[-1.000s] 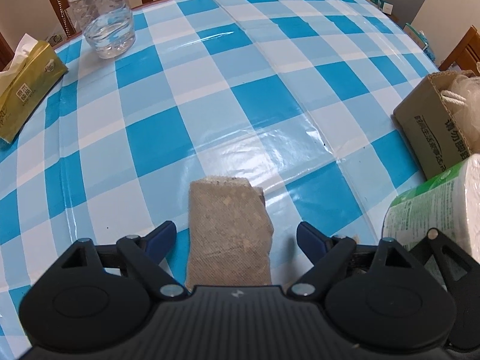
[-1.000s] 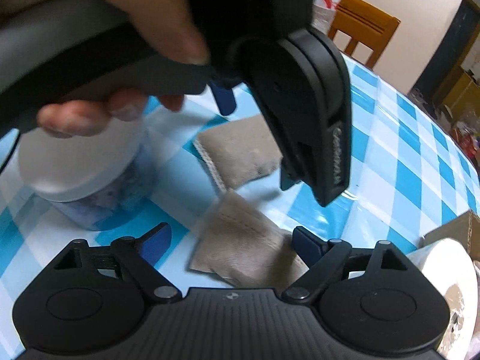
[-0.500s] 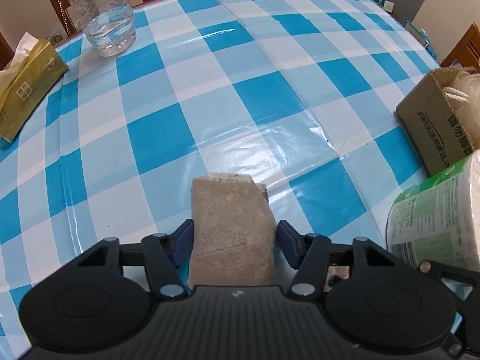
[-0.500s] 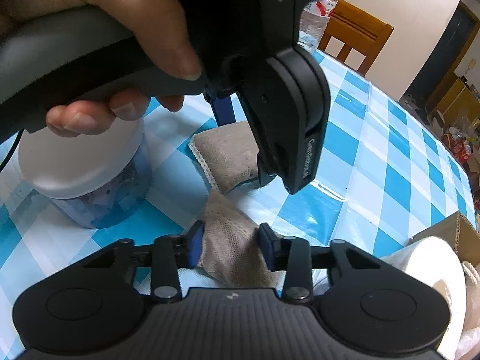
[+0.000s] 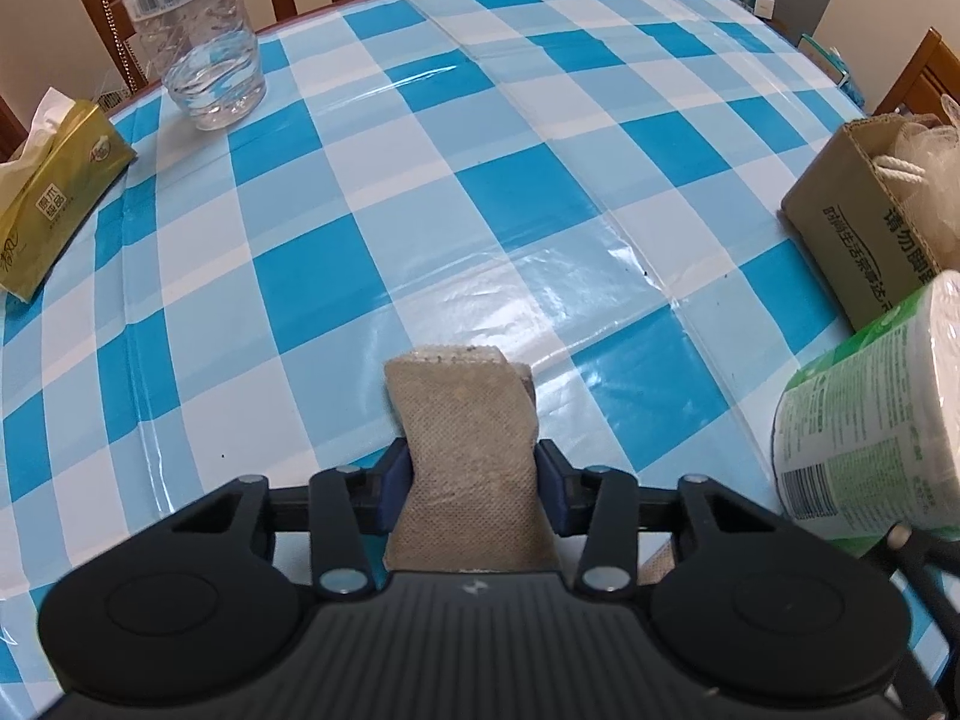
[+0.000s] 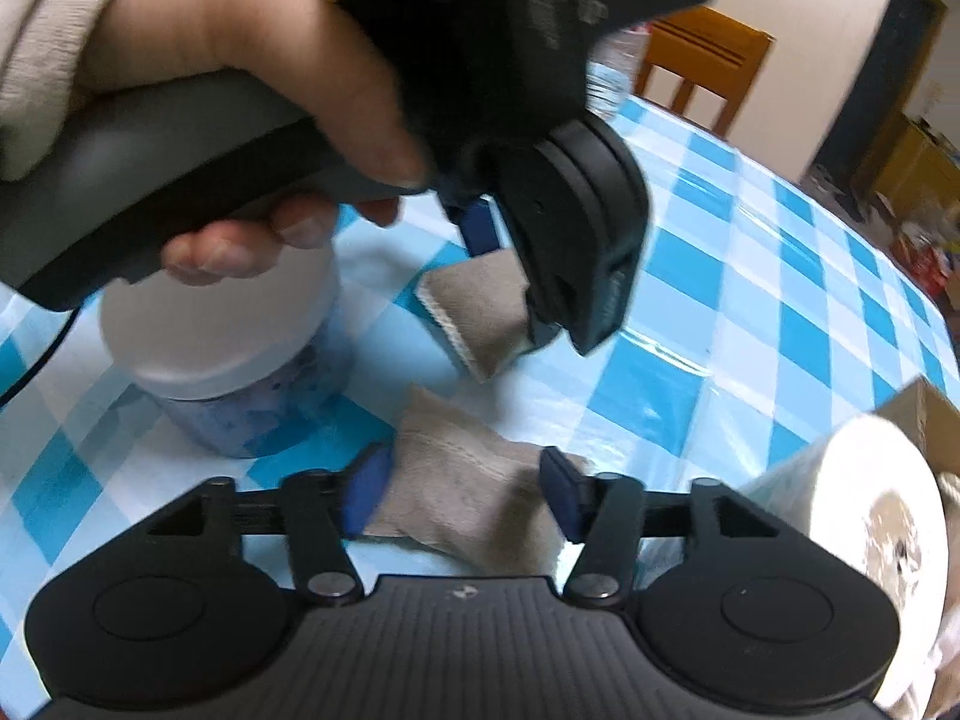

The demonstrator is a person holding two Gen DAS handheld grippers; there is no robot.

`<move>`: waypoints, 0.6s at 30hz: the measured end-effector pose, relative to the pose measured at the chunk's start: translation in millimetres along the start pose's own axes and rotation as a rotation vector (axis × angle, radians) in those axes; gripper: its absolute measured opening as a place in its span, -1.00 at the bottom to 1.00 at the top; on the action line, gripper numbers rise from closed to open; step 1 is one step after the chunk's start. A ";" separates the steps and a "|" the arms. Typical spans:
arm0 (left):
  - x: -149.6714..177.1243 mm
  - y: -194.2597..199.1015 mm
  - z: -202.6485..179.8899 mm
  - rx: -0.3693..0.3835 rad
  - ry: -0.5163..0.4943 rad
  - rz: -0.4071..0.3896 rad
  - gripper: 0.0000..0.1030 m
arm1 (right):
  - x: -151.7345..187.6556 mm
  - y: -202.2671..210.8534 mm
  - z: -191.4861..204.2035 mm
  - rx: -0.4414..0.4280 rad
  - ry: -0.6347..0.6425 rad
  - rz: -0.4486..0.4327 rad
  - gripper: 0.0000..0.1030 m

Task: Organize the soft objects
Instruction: 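Close the right tool on the second beige linen sachet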

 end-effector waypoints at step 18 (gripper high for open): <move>3.9 -0.4 -1.3 -0.005 -0.019 -0.016 -0.16 | 8.2 -28.1 -7.9 0.038 -0.219 0.114 0.29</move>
Point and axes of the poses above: each gripper's, at about its wrist camera, not at the fingertips, and y roughly against the way its jaws point, z to its left, x to its underside, the point moved 1 cm from there along -y, roughly the way its jaws point, and after that the axes turned 14 degrees about x, right-handed, at the moved point
